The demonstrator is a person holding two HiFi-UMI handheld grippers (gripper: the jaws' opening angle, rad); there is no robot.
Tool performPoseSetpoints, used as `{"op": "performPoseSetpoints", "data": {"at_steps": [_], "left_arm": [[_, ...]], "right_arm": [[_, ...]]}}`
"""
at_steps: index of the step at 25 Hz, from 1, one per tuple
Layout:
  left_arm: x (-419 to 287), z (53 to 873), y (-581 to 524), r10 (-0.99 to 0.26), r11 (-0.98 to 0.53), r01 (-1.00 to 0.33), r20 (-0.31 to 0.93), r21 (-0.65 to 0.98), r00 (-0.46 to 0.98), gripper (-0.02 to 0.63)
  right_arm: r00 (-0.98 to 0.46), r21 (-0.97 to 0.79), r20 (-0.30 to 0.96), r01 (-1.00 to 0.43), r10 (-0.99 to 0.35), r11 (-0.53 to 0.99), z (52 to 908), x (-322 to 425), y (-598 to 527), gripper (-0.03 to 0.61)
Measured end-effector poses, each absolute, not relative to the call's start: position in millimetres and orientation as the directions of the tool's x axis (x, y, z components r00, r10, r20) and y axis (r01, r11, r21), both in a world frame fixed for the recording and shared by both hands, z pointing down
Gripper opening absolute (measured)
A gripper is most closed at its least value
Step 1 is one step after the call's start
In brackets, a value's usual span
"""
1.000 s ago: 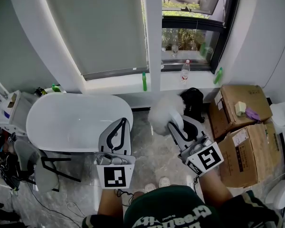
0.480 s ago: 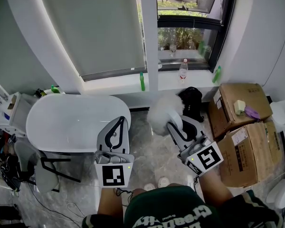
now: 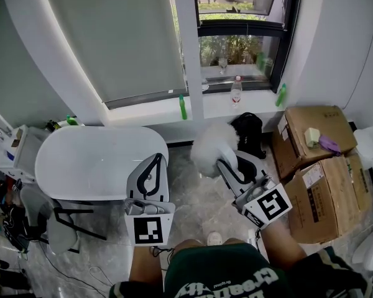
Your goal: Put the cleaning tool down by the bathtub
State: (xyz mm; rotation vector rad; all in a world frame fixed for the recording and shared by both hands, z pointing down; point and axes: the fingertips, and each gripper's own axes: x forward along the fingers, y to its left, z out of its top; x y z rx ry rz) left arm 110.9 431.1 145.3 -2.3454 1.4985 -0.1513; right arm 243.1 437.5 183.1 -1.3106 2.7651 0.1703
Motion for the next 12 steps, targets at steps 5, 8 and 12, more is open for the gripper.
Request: {"op": "performPoseSetpoints", "data": {"at_steps": [5, 8, 12], "left_arm": [[118.3, 144.6, 439.4, -0.891, -0.381, -0.849, -0.101, -0.365, 0.444, 0.009], [119.4, 146.0, 441.4, -0.891, -0.382, -0.851, -0.101, -0.361, 0.443, 0.009], [118.4, 147.1, 440.1, -0.893, -0.375, -0.856, -0.110, -0.355, 0.437, 0.009]], "right_arm": [[-0.629, 0.059, -0.128, -0.777, -0.767, 0.627, 183.2, 249.3, 444.7, 0.092], [-0.627, 0.058, -0.132, -0.778, -0.768, 0.625, 183.5, 250.5, 447.7, 0.094], [-0.630, 0.058, -0.131, -0.776, -0.766, 0.628, 188.6, 250.0, 446.4, 0.092]]}}
